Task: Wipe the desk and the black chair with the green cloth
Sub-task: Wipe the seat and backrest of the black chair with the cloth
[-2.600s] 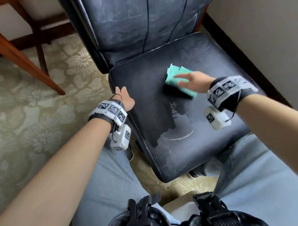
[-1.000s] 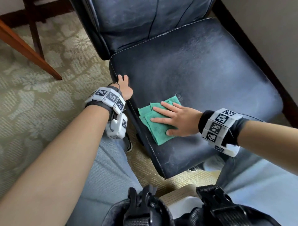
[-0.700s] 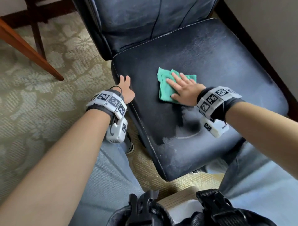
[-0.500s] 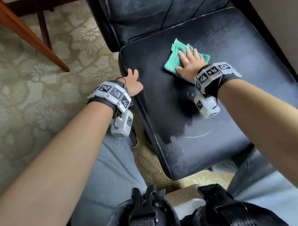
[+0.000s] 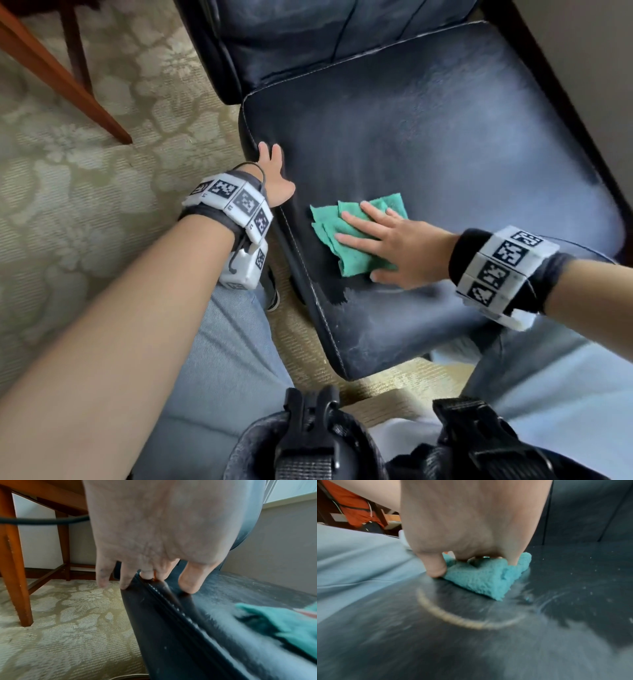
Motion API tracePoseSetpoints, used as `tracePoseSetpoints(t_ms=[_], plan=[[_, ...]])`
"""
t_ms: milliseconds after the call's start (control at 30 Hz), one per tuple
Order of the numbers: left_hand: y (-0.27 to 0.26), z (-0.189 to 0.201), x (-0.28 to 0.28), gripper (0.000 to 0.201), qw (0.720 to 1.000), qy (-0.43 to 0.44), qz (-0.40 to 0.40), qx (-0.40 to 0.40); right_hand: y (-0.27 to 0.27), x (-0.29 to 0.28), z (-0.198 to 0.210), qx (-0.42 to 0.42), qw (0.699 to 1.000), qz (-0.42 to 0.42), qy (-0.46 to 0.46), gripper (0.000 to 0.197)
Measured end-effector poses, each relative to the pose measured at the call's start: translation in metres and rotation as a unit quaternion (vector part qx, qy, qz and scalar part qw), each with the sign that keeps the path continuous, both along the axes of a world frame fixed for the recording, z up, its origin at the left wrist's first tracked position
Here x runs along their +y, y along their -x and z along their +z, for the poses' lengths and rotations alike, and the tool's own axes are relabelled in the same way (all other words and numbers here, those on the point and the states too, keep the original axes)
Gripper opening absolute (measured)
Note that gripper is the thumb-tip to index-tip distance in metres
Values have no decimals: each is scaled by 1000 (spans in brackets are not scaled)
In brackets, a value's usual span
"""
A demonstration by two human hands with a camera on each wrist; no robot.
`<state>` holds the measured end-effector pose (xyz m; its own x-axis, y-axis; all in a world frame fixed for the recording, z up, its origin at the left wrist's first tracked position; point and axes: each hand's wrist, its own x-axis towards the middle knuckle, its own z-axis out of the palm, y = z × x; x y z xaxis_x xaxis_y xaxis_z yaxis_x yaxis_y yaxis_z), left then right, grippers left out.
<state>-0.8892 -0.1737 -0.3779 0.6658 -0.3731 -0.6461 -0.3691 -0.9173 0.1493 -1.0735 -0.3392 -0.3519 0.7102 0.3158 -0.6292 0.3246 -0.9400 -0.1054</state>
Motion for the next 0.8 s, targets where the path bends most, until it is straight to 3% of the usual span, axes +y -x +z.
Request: tracePoseSetpoints(t_ms=[167,267,400,633,800], plan=[[-4,-8,0,76,1000,0,-10,-20,10,7,-5,-1,997,-68,-28,75],[-13,-12,-3,77,999,2,-18,-34,-3,6,-10,-12,994,-106,-36,58],[-29,-14,-9,76,998,9,-28,-48,-38,-8,-15,-60,985,-159,-20,59],[-51,-20,-18,75,996,31,-41,-78,-98,-61,-17,-89,933,-348,1,59],[-71,-12,-26,76,995,20,-30,-97,-90,-48,-19,-89,933,-345,-46,58]])
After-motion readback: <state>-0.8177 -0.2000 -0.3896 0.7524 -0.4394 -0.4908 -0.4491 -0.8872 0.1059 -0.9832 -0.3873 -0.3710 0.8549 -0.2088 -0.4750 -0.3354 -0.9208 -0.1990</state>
